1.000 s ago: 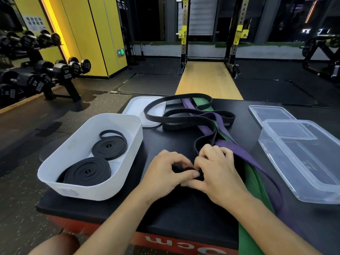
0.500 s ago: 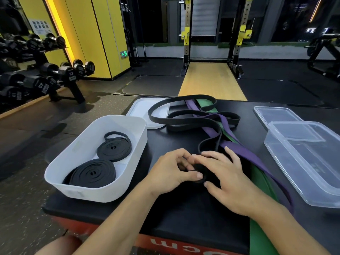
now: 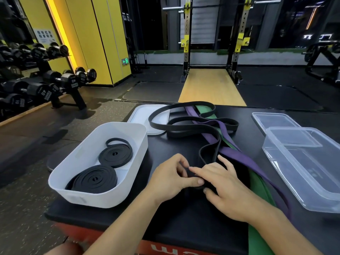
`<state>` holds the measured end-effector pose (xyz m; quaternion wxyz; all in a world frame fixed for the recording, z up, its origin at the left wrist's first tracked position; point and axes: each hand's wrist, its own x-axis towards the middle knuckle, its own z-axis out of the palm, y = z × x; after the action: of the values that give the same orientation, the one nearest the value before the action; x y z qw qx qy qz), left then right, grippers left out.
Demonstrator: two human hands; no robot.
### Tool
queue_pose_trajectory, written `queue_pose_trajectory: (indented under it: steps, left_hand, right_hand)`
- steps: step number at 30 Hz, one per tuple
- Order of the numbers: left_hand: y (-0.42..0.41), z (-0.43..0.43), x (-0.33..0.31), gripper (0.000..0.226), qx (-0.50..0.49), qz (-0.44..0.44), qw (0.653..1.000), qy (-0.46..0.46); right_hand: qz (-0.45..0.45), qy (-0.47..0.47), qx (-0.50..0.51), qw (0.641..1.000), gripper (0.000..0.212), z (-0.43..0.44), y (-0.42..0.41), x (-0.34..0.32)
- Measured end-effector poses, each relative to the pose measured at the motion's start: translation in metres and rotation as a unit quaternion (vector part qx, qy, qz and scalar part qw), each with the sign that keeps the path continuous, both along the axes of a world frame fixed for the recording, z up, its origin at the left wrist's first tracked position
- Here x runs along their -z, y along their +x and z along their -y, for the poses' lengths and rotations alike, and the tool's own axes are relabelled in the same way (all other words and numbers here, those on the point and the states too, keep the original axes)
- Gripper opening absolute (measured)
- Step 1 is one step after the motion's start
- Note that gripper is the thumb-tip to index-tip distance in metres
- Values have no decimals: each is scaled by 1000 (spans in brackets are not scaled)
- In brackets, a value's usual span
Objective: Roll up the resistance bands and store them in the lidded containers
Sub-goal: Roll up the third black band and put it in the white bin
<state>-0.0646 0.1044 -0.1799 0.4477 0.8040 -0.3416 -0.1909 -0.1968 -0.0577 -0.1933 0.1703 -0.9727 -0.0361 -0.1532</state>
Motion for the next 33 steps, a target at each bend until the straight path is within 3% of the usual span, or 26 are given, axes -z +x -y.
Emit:
queue_pose_trajectory:
  steps: [5,13,20,25,30,33]
  left_hand:
    - [-7,-7,12,43,-13,13,997,-78]
    - [-5,-8,11,35,12,62,997,-41]
    - [-3,-9,11,24,41,32,997,-64]
    - [0,-9,12,21,53,21,996,-64]
    - [4,-7,10,28,59,17,996,-69]
    - [8,-8,12,34,62,-5,996,-67]
  right_hand:
    - [1,-3,6,1000,58,1,1,-2]
    - [17,-23,36,999,54,4,0,1]
    - [40,-36,83,995,45,-2,3,-3]
    - [78,-98,95,987,48,-12,14,2]
    - [78,-93,89,989,47,-15,15,0]
    - [33,6,67,997,44,-8,11,-3]
